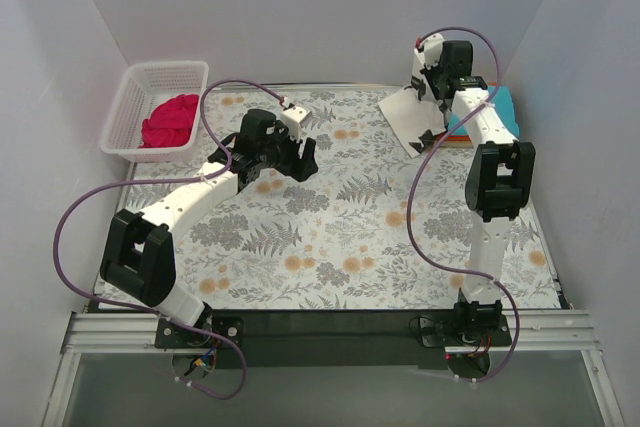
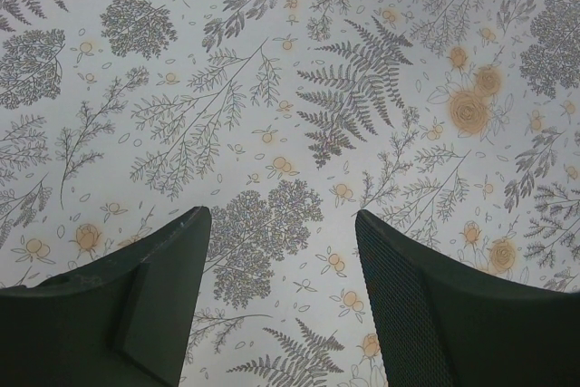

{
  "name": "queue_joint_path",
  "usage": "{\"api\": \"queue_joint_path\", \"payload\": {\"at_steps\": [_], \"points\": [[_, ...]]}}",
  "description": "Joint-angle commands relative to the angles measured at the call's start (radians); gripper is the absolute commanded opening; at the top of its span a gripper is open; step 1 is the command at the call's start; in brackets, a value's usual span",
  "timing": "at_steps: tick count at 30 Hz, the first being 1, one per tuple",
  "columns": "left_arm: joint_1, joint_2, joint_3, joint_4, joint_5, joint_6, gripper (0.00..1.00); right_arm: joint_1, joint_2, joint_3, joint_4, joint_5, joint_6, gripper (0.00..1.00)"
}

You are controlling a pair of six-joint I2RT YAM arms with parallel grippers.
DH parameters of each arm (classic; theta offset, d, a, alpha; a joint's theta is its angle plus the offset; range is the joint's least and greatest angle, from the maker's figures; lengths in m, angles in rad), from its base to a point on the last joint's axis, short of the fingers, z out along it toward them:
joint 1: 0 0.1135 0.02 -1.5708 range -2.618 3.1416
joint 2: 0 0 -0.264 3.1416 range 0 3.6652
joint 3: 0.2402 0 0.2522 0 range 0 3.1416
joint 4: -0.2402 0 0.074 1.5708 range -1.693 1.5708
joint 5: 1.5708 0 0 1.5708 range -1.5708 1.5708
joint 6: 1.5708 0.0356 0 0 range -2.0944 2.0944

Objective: Fold and stack the t-shirts
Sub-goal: Neatly place the folded tshirt to the corner

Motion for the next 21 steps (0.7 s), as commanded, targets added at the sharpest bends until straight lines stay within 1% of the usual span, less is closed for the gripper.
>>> {"api": "queue_joint_path", "payload": {"at_steps": [1, 13, 16, 21], "points": [[0.004, -0.042, 0.02, -0.004, 0.012, 0.007, 0.6, -0.027, -0.073, 0.05, -0.009, 0.001, -0.022, 0.01], [0.004, -0.03, 0.028, -0.007, 0.022, -0.005, 0.61, -0.075, -0.093, 0.184, -0.09, -0.048, 0.013, 0.01], [0.004, -0.032, 0.029, -0.013, 0.035, -0.004, 0.79, -0.083, -0.094, 0.21, -0.098, -0.047, 0.021, 0.01], [0.004, -0.033, 0.026, -0.015, 0.028, -0.004, 0.81, -0.083, -0.108, 0.243, -0.103, -0.047, 0.032, 0.01]]}}
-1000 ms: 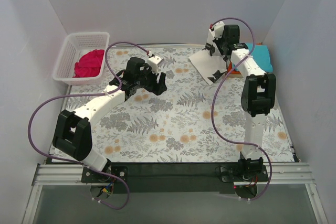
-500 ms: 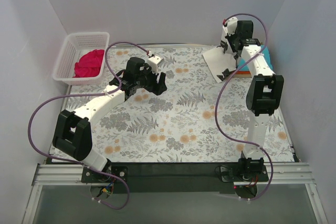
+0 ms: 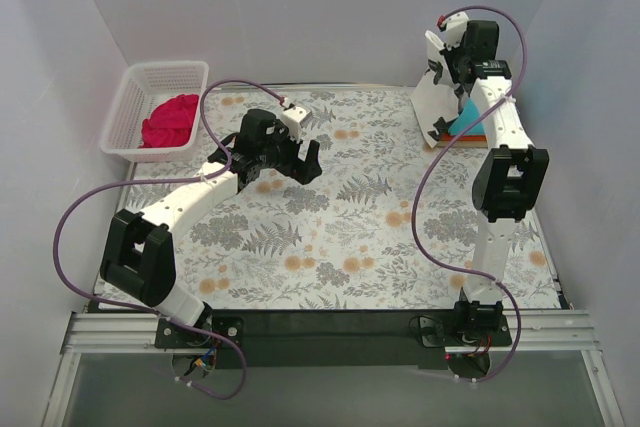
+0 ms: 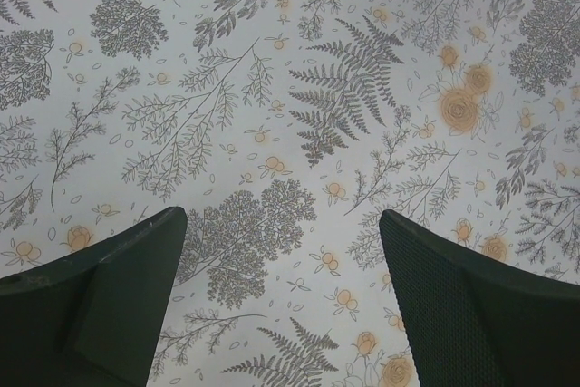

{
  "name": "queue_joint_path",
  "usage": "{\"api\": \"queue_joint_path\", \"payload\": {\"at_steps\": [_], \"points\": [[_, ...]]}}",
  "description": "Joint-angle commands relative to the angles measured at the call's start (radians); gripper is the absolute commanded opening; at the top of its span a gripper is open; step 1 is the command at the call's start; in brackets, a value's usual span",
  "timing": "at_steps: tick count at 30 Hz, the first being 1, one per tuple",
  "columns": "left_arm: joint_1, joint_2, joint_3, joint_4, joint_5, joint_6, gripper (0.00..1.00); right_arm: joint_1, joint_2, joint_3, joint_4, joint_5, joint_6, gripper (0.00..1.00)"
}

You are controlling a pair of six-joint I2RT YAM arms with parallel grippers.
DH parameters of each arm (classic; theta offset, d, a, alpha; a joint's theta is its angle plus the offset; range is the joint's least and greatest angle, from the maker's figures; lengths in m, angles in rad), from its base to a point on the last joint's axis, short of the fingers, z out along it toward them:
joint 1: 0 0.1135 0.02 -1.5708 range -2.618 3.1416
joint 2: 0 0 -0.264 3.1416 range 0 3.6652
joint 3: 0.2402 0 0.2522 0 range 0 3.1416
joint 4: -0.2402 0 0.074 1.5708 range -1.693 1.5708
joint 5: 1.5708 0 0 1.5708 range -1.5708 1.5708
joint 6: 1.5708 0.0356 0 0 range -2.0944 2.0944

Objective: Fold and stack the t-shirts
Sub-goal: Neatly place the folded tshirt to the corner

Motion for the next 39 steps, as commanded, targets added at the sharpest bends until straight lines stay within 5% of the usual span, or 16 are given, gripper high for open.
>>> {"api": "queue_joint_path", "payload": {"at_steps": [1, 21, 39], "points": [[0.004, -0.033, 0.026, -0.015, 0.008, 0.003, 0.82, -0.009, -0.098, 0.08, 0.035, -0.003, 0.012, 0.01], [0.004, -0.01, 0.04, -0.019, 0.027, 0.001, 0.82, -0.096, -0.132, 0.106, 0.034, -0.041, -0.041, 0.02], [0.004, 0.022, 0.076, -0.078, 0.039, -0.005, 0.83, -0.236, 0.03, 0.001, 0.044, -0.166, -0.033, 0.05]]}}
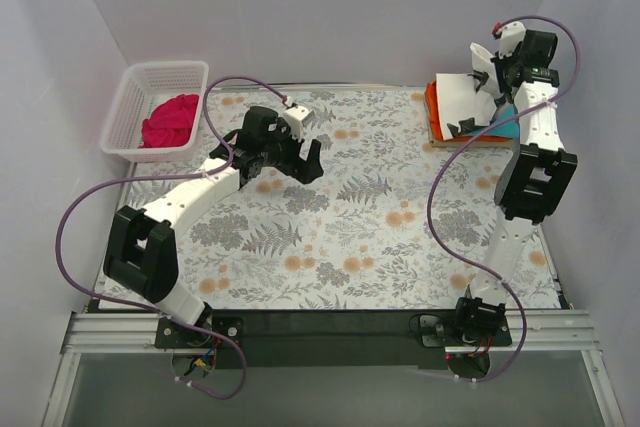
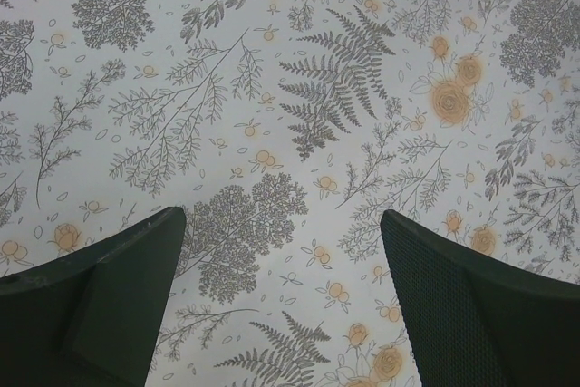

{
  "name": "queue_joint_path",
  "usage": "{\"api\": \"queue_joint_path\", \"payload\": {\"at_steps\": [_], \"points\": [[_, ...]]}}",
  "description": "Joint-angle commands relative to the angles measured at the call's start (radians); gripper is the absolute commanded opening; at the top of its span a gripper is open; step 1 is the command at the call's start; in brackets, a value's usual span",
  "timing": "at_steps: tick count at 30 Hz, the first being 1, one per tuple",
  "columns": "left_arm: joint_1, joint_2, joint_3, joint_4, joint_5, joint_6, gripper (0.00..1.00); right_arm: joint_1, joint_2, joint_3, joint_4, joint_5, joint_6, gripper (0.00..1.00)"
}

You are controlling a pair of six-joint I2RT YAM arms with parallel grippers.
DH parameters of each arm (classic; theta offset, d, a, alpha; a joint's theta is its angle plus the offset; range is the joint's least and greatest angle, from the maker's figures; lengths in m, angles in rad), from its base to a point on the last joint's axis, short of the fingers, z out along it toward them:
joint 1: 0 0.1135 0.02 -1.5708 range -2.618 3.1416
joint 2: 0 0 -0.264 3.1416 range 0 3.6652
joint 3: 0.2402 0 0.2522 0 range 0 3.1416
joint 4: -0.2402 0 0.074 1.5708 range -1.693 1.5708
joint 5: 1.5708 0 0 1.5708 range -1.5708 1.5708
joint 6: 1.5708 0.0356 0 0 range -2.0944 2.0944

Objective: Fold and stack the t-shirts
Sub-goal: Neatly place the folded tshirt to the corner

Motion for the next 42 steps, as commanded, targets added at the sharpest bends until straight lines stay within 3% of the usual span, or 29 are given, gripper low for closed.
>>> {"api": "queue_joint_path", "payload": {"at_steps": [1, 7, 10, 11, 12, 14, 22, 28, 34, 37, 42], "points": [[0.004, 0.014, 0.045, -0.025, 0.018, -0.004, 0.83, -0.016, 0.024, -0.01, 0.073, -0.041, -0.014, 0.06], [0.004, 0.031, 0.058, -0.037, 0.027, -0.007, 0.83, -0.043, 0.08, -0.012, 0.119, 0.005, -0.021, 0.17], [0.004, 0.035, 0.061, -0.04, 0.026, -0.007, 0.83, -0.051, 0.078, -0.013, 0.151, 0.011, -0.028, 0.45], [0.004, 0.036, 0.061, -0.042, 0.027, -0.006, 0.83, -0.051, 0.077, -0.01, 0.153, 0.013, -0.031, 0.61], [0.004, 0.036, 0.061, -0.042, 0.027, -0.007, 0.83, -0.051, 0.066, -0.009, 0.155, 0.011, -0.031, 0.7], [0.002, 0.039, 0.062, -0.042, 0.029, -0.012, 0.83, -0.051, 0.051, -0.007, 0.159, -0.001, -0.028, 0.79], [0.004, 0.027, 0.056, -0.04, 0.031, -0.014, 0.83, -0.053, -0.046, 0.014, 0.182, -0.07, 0.017, 0.84], [0.016, -0.025, 0.044, -0.018, 0.06, -0.046, 0.84, -0.053, -0.032, -0.016, 0.179, -0.119, 0.06, 0.81], [0.126, -0.068, 0.042, 0.058, 0.179, -0.194, 0.95, -0.025, -0.132, -0.137, 0.144, -0.303, 0.155, 0.91], [0.217, -0.062, 0.042, 0.091, 0.269, -0.285, 0.96, 0.053, -0.172, -0.177, 0.121, -0.239, 0.118, 0.9], [0.284, -0.059, 0.047, 0.099, 0.294, -0.285, 0.97, 0.098, -0.126, -0.144, 0.155, 0.032, 0.176, 0.72]]}}
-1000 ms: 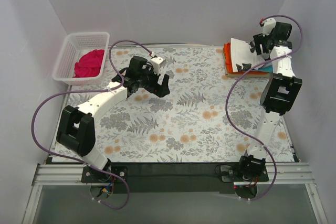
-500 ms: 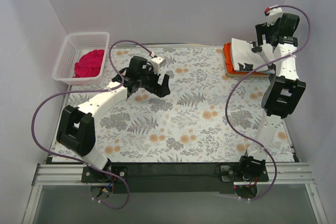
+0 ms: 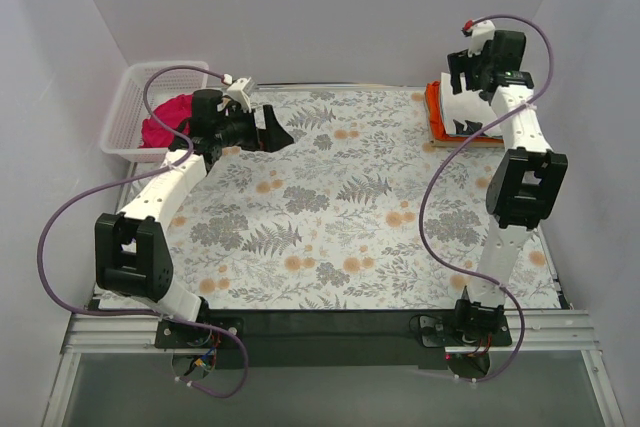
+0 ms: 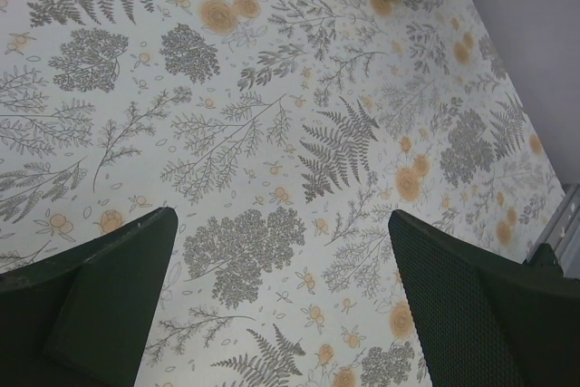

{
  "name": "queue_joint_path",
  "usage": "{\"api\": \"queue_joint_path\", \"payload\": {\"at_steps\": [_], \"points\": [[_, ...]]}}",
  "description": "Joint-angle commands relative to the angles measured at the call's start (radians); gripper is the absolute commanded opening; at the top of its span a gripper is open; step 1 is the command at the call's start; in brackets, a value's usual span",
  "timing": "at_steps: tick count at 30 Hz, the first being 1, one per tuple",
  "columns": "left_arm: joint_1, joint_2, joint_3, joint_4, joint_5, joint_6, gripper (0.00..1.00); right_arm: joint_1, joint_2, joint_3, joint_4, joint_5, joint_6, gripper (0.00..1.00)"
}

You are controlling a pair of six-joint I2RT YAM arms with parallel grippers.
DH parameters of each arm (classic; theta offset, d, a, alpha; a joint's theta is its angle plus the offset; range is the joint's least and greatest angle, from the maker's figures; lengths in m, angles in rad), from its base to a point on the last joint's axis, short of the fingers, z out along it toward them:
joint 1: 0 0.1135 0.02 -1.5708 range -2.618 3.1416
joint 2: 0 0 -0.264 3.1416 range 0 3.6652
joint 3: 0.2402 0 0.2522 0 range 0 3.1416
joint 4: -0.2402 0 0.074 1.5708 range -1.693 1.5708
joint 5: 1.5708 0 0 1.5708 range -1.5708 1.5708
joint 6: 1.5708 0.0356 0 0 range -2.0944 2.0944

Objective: Fold and stack the t-shirts
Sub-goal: Neatly place the folded tshirt to the corner

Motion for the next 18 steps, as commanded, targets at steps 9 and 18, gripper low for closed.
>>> {"api": "queue_joint_path", "payload": {"at_steps": [9, 18], "points": [[0.021, -0.034, 0.046, 0.014, 0.011, 0.029, 0.97, -0.017, 0.161, 0.18, 0.075, 0.053, 0.178, 0.68], [0.021, -0.052, 0.014, 0.011, 0.001, 0.047, 0.97, 0.012, 0.198, 0.189, 0.135, -0.073, 0.277, 0.6]]}}
